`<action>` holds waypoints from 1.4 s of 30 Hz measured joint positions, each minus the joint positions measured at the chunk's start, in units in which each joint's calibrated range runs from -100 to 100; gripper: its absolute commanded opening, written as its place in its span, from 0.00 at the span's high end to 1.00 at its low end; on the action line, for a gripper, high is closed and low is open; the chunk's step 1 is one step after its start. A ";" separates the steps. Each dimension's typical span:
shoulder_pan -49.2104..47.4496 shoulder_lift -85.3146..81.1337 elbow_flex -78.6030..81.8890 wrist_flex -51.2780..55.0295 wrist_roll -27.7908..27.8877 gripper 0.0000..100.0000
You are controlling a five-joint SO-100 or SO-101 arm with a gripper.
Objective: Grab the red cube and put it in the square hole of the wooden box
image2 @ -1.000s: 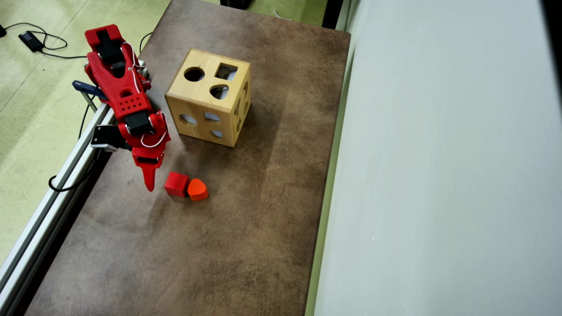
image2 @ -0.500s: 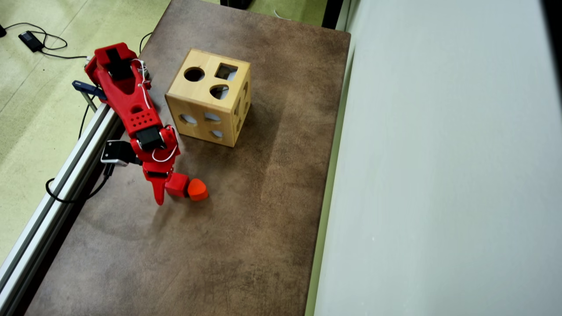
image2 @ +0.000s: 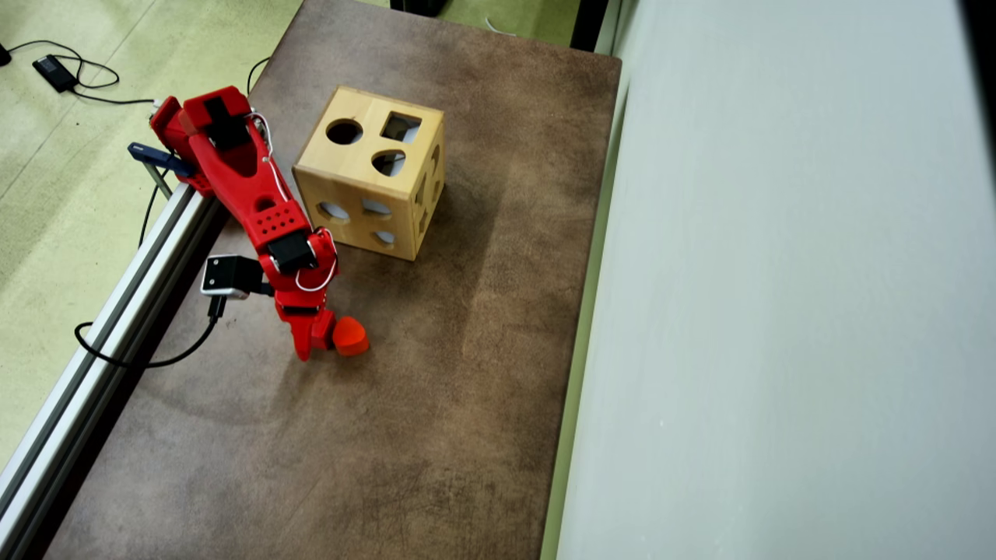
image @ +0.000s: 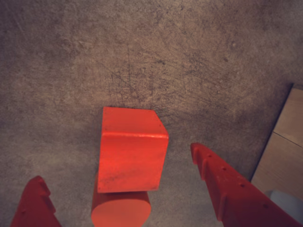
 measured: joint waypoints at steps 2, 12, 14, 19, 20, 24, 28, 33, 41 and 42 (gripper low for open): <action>0.00 0.00 0.00 0.00 0.00 0.55; 0.00 2.20 -0.18 -0.40 0.10 0.55; 0.00 2.71 -0.18 -1.78 0.00 0.55; 0.00 2.88 -0.18 -5.33 0.00 0.55; 0.00 2.88 -0.18 -5.41 0.00 0.55; 0.00 3.05 -0.18 -5.41 0.00 0.55; 0.00 4.92 -0.18 -5.41 -1.12 0.55; 0.00 5.34 -0.18 -5.41 -2.25 0.55; 0.00 5.34 -0.18 -5.41 -2.34 0.55; 0.00 5.34 -0.18 -5.41 -2.34 0.55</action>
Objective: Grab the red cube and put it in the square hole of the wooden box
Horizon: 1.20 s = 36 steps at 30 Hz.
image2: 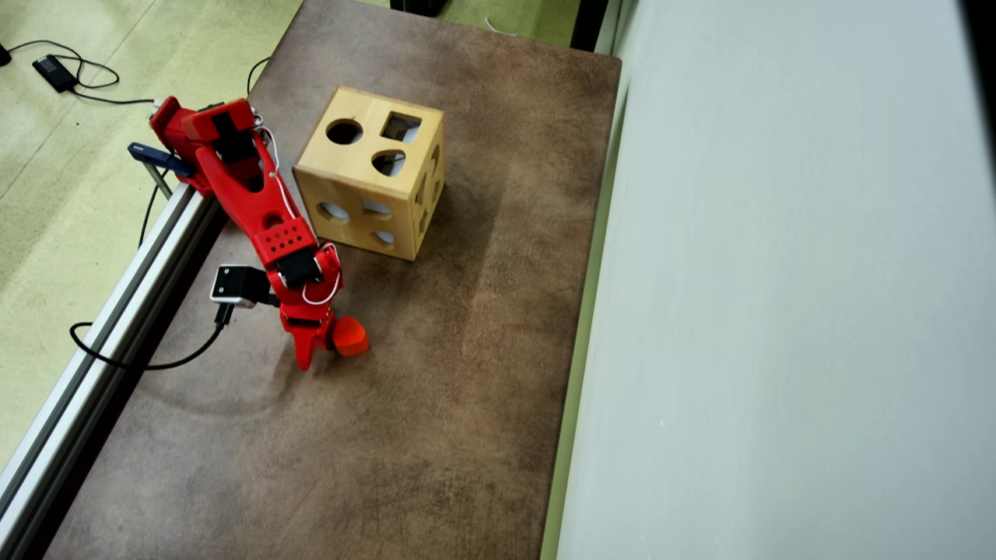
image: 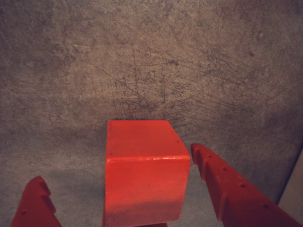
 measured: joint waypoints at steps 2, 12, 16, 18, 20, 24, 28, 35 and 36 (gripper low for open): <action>0.00 0.00 0.00 0.00 0.00 0.58; 0.00 0.00 0.00 0.00 -0.05 0.85; 0.00 0.00 0.00 0.00 -0.05 0.87; 0.00 0.00 0.00 0.00 -0.05 0.87; 0.00 0.00 0.00 0.00 -0.05 0.87; 0.00 0.00 0.00 0.00 -0.05 0.88; 0.00 0.00 0.00 0.00 -0.05 0.94; 0.00 -1.02 0.00 4.60 0.10 0.99; 0.00 -2.12 0.00 6.21 0.10 0.99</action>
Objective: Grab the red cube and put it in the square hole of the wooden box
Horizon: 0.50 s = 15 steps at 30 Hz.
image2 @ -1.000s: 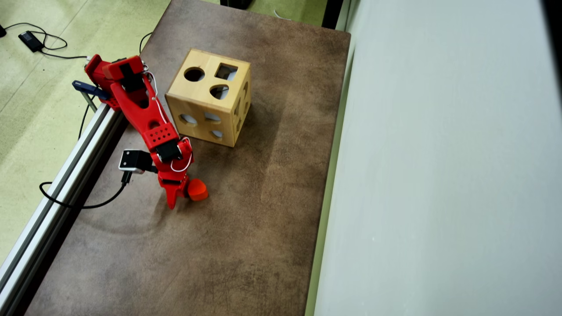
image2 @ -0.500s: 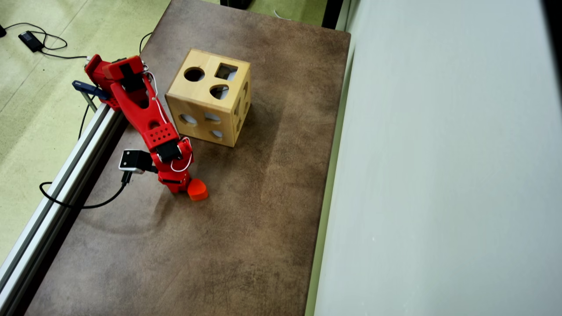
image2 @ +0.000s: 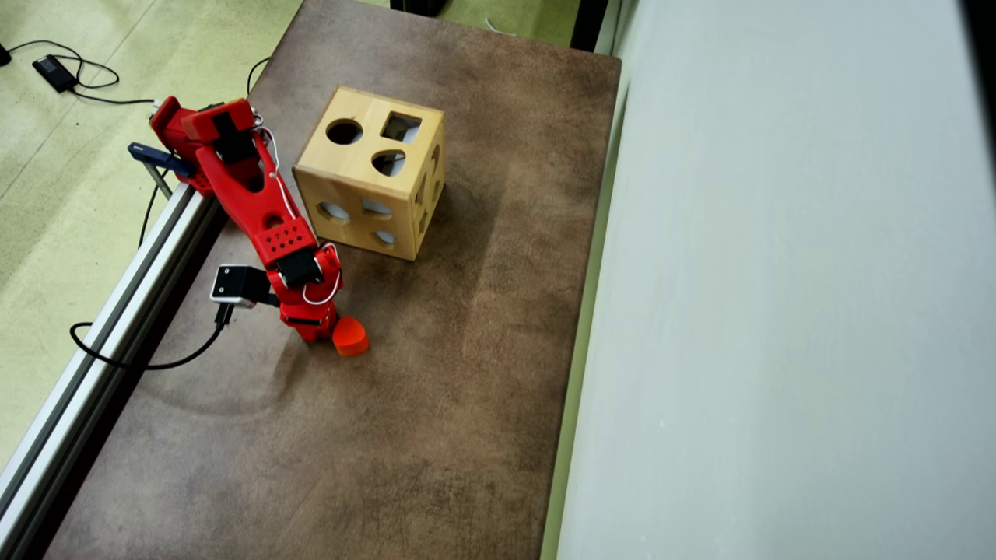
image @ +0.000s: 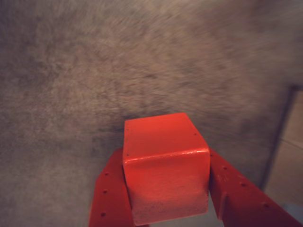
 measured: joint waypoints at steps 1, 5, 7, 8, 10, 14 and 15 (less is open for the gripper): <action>0.00 -1.61 0.00 1.53 0.00 0.99; -1.37 -8.73 0.00 6.78 0.00 0.99; -1.58 -12.29 0.00 8.72 0.00 0.99; -1.51 -14.41 0.00 9.28 0.00 0.99; -1.22 -19.49 0.00 9.85 0.00 0.99; -3.52 -32.03 0.00 10.01 0.05 0.99; -4.96 -35.00 0.00 10.01 0.10 0.99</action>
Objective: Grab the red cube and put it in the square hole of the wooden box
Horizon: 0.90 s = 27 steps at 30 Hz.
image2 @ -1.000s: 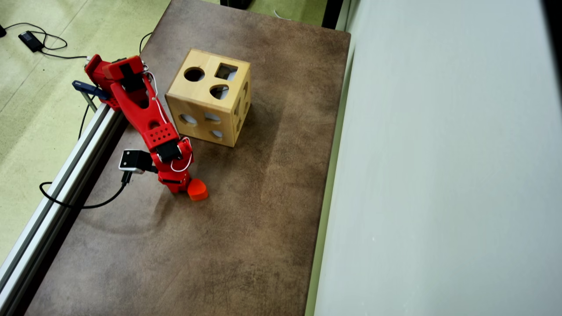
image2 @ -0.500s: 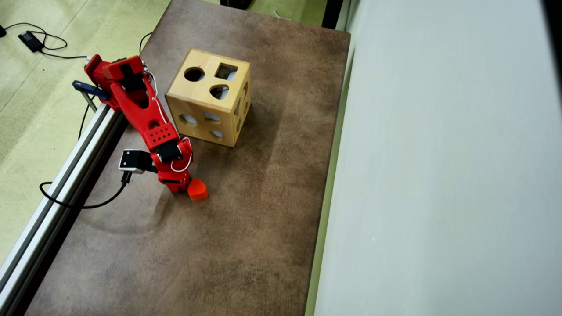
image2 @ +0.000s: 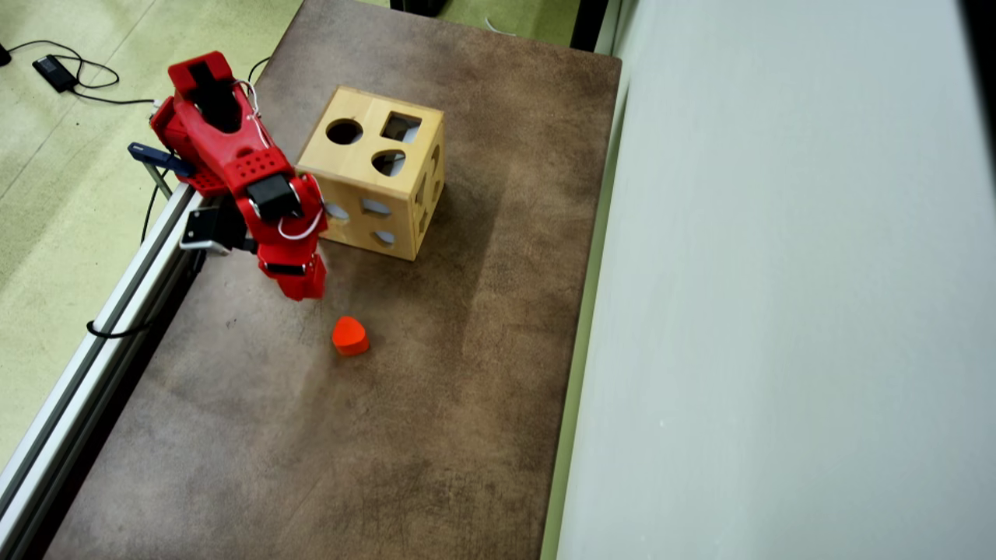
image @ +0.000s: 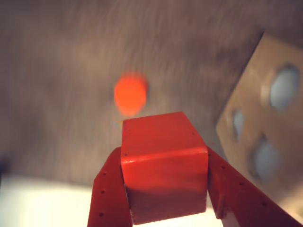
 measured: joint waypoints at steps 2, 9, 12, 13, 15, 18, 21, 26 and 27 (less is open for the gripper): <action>-3.88 -5.25 0.00 0.65 0.15 0.99; -22.21 -8.98 0.09 0.73 6.50 0.99; -29.61 -8.98 0.09 0.73 11.77 0.99; -31.55 -8.98 0.09 0.73 13.68 0.99; -34.71 -8.98 0.09 0.73 17.19 0.99; -38.66 -8.98 0.09 0.73 21.34 0.99; -41.39 -8.98 0.09 0.73 23.35 0.99; -42.40 -8.98 0.09 0.73 23.54 0.99; -42.40 -8.98 0.09 0.73 23.54 0.99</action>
